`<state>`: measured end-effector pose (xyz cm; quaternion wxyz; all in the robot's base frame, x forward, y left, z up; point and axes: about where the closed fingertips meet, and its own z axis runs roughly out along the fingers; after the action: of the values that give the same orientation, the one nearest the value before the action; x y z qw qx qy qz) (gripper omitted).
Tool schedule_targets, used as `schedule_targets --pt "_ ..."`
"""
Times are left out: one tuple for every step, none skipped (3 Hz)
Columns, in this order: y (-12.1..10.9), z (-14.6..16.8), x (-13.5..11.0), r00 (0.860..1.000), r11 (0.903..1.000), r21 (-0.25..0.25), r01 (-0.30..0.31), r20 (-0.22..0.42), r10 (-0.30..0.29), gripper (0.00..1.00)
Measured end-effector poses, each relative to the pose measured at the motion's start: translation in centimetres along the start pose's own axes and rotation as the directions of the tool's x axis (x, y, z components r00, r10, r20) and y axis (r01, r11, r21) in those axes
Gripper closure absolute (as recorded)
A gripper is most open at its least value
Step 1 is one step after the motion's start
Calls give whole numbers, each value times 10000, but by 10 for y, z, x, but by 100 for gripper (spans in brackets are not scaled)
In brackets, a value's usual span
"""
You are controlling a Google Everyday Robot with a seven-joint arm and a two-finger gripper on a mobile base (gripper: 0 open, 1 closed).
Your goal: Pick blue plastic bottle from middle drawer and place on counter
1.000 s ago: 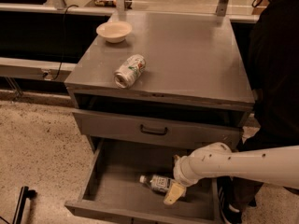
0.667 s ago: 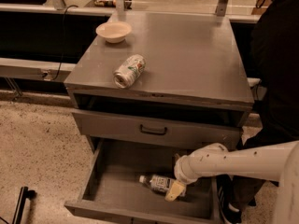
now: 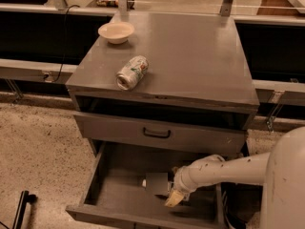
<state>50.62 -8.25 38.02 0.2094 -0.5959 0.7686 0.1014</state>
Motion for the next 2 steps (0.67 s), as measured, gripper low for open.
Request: schedule_targets --pt "5 12 2 9999 9999 -162 20 120 -18 30" --pt "8 10 -5 9994 9993 -313 196 277 -187 54"
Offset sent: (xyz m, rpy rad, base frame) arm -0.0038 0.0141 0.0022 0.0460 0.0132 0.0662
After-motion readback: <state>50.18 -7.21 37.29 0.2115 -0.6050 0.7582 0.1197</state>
